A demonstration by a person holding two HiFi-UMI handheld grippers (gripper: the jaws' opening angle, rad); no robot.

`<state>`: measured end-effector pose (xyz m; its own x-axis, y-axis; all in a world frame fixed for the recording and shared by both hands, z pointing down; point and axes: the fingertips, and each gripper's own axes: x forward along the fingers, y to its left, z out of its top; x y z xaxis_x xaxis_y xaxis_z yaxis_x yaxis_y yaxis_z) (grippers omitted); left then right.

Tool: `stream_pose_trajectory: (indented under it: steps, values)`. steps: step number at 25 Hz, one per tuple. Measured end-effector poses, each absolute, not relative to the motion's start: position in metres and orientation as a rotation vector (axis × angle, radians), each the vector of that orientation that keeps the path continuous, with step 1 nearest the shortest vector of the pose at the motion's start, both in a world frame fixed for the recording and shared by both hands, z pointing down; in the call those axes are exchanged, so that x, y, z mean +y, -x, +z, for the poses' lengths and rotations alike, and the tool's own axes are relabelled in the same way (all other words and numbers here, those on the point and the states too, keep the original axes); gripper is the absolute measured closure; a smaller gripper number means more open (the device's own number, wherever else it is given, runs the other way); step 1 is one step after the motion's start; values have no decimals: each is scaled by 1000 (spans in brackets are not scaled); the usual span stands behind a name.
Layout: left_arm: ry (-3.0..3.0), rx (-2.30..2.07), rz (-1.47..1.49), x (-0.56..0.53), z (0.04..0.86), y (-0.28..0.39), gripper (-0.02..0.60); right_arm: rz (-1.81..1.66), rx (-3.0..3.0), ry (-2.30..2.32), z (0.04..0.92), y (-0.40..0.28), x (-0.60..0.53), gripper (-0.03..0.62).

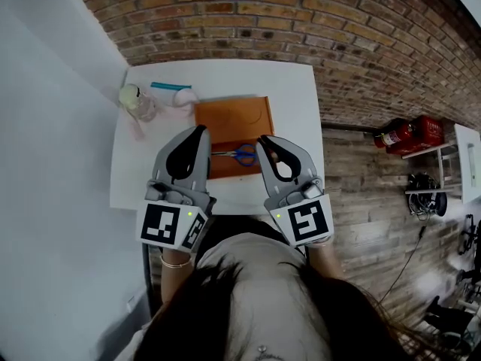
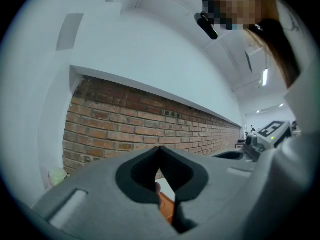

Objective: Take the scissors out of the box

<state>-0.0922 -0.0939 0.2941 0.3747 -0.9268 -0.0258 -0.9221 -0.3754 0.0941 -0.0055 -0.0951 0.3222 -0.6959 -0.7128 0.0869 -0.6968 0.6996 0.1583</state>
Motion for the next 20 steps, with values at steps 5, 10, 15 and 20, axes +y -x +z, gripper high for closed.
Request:
stream_pose_trajectory:
  steps: [5, 10, 15, 20]
  values:
    - [-2566, -1671, -128, -102, 297, 98, 581, -164, -2733, -1171, 326, 12, -98, 576]
    - [-2577, -1643, -138, -104, 298, 97, 581, -147, -2716, -1170, 330, 11, -96, 571]
    - [-2572, -1648, -134, -106, 300, 91, 581, -137, -2719, -1156, 332, 3, -99, 569]
    - [-2524, -1726, -136, -104, 300, 87, 581, -128, -2748, -1080, 335, -7, -102, 569]
